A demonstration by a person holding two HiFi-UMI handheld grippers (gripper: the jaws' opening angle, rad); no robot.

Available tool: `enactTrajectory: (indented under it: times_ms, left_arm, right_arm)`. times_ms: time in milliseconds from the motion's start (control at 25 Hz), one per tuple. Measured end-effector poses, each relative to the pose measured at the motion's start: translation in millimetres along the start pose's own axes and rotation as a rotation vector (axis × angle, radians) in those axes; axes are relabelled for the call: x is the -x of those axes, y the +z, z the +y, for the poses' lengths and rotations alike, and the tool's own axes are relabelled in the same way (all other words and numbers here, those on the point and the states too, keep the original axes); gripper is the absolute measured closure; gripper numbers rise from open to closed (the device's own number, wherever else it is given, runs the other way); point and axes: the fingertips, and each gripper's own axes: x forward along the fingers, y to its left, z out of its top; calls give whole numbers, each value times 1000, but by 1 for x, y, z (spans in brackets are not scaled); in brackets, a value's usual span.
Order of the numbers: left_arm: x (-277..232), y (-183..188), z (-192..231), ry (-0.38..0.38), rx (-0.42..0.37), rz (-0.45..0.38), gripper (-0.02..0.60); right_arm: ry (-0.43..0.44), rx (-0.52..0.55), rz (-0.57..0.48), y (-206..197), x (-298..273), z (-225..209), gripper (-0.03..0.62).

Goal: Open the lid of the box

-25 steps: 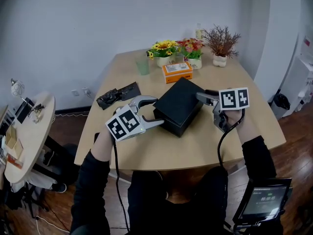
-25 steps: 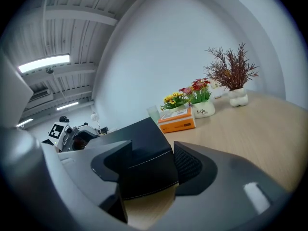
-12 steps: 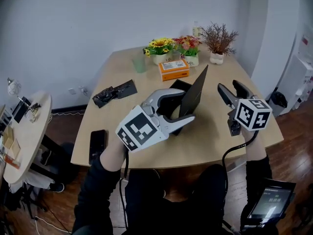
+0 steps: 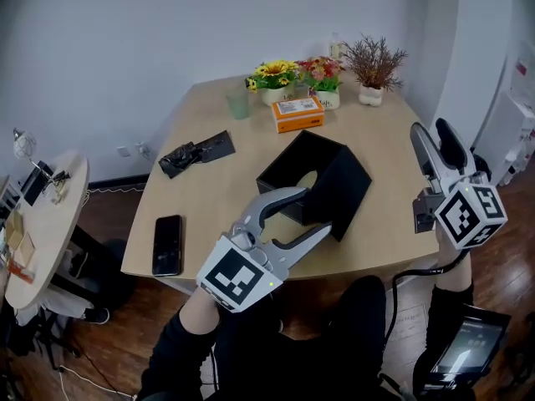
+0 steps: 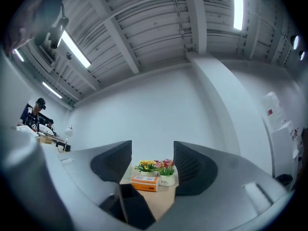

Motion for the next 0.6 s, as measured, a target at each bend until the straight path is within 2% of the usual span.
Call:
enactTrajectory:
  times_ms: [80,200,280,360,440,520,600]
  left_arm:
    - [21,0,26,150,93,-60,359]
    - [62,-18,71,407,293,-140,352]
    - [85,-32,91,531,335,-152,318]
    - [99,-36,97,593,336,-160,311]
    - [108,-29,95,622,321,-193,313]
    - [112,-14,87,639,256,-227,313]
    - [113,5,75,646,151,-258,315]
  right_arm:
    - [42,6,-5,-10,-3,21,319]
    - [91,25,2,-39,-6,49,319]
    - [121,56,1,-54,-4,71,321]
    - [172,105,-19,-60,2,97,346]
    - [211,148,-62,-58,11,121,362]
    - [203,166,-115,-53,21,136,400]
    - [165,181,-153,-50,30,145,430]
